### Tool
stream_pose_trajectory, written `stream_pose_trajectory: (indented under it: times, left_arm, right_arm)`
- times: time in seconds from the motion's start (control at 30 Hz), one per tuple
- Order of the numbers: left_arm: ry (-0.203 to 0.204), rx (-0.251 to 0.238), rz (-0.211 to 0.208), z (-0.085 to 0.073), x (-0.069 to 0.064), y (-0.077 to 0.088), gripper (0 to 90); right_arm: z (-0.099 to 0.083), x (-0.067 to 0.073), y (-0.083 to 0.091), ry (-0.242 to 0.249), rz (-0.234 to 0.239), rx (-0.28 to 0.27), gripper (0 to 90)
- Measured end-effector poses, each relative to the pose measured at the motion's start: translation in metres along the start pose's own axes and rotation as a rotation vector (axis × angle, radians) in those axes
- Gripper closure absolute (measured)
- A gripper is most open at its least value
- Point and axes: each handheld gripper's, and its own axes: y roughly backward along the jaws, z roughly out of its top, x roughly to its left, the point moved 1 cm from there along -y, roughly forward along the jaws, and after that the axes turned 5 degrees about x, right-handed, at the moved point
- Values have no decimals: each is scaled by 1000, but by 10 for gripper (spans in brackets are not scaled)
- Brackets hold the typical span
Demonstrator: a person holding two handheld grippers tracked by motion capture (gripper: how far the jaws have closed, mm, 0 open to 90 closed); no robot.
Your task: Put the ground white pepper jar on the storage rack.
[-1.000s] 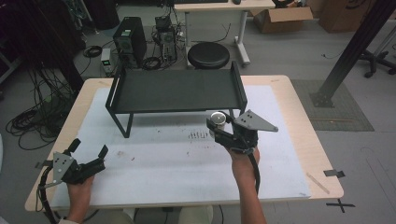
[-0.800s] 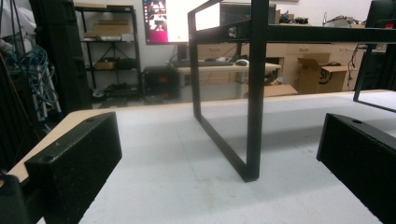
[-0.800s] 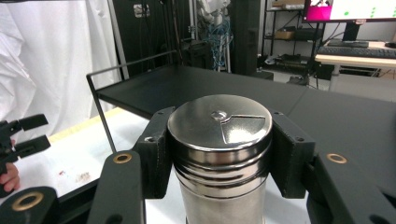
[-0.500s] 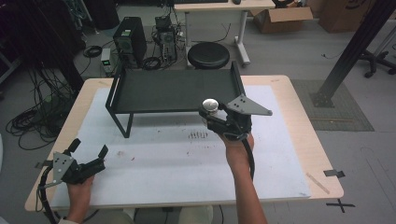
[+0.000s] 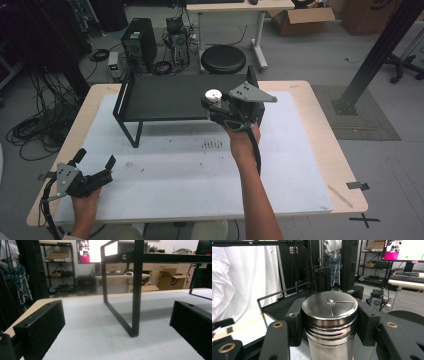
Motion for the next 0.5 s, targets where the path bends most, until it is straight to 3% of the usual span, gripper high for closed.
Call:
stream_pose_trajectory:
  times: [0.3,0.5]
  left_arm:
    - [3,-1,-1,0,0,0,3]
    - [4,-1,-1,0,0,0,3]
  right_arm:
    - [12,-15,-23,6,-43,1,483]
    - [16,-26,-38,-18,-59,-1,484]
